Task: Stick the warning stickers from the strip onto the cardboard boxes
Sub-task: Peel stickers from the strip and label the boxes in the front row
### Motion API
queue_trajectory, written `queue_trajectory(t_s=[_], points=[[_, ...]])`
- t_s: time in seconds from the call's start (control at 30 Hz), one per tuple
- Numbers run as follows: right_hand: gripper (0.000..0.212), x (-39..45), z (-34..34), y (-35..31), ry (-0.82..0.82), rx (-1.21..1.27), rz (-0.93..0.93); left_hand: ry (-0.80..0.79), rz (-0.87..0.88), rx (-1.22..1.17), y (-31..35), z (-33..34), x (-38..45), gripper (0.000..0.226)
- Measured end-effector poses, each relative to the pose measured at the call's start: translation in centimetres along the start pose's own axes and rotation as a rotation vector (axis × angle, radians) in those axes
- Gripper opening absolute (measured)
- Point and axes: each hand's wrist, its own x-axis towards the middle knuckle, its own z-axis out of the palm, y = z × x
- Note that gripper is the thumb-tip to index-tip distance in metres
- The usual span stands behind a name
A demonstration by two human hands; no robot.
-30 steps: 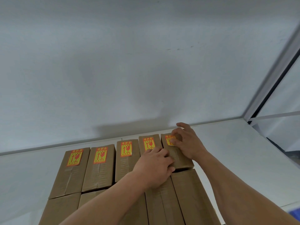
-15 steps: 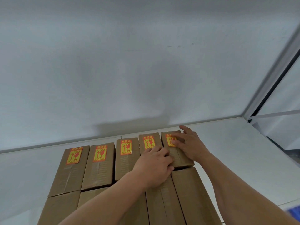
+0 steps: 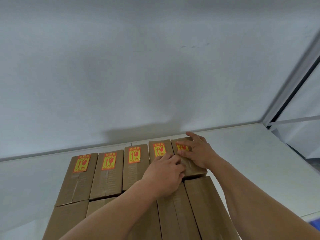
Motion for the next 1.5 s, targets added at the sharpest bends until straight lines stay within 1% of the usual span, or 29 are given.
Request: queue_trajectory(t_s=[0.17,0.27,0.33,0.53,0.73,0.83,0.93,1.07,1.13,1.23,1.37,1.5], points=[[0.045,-0.3,-0.4,-0.3,0.002,0.019,0.010,-0.018,-0.009,-0.011,0.0,-0.3,-0.2,0.040],[0.044,-0.9,-0.7,-0.1,0.064,0.134,0.038,-0.023,-0.021,-0.011,0.1,-0.4,-0.2,0.040],[0.044,-1.2,-0.7,0.3,0.070,0.160,0.059,-0.024,-0.024,-0.019,0.1,-0.4,-0.3,0.040],[0.047,-1.3,-0.4,0.7,0.047,0.079,0.093,-0.024,-0.022,-0.015,0.3,-0.3,-0.2,0.040],[0.048,-1.7,-1.1,-0.2,0.041,-0.031,0.093,-0.061,-0.021,-0.018,0.5,-0.6,-0.2,0.040],[0.040,-2.2,-1.5,-1.5,0.114,-0.191,0.033,-0.091,-0.018,-0.034,0.6,-1.3,-0.7,0.043],[0.034,-3.1,-1.7,-3.9,0.229,-0.324,-0.060,-0.024,-0.020,-0.030,0.3,-2.6,-2.7,0.040],[0.032,-4.6,-1.1,-8.7,0.225,-0.456,-0.177,0.116,0.006,0.162,-1.7,-3.9,-8.0,0.033],[0.029,-5.4,-0.2,-11.8,0.222,-0.508,-0.244,0.160,0.016,0.241,-3.5,-4.4,-11.5,0.024],[0.029,-6.7,1.8,-16.9,0.212,-0.527,-0.336,0.162,-0.046,0.319,-6.4,-5.0,-17.2,0.015],[0.024,-7.8,5.4,-23.5,0.183,-0.577,-0.428,0.162,-0.150,0.395,-9.6,-5.5,-24.1,0.014],[0.026,-8.5,9.3,-30.1,0.142,-0.531,-0.477,0.161,-0.243,0.410,-12.4,-5.6,-29.9,0.016]])
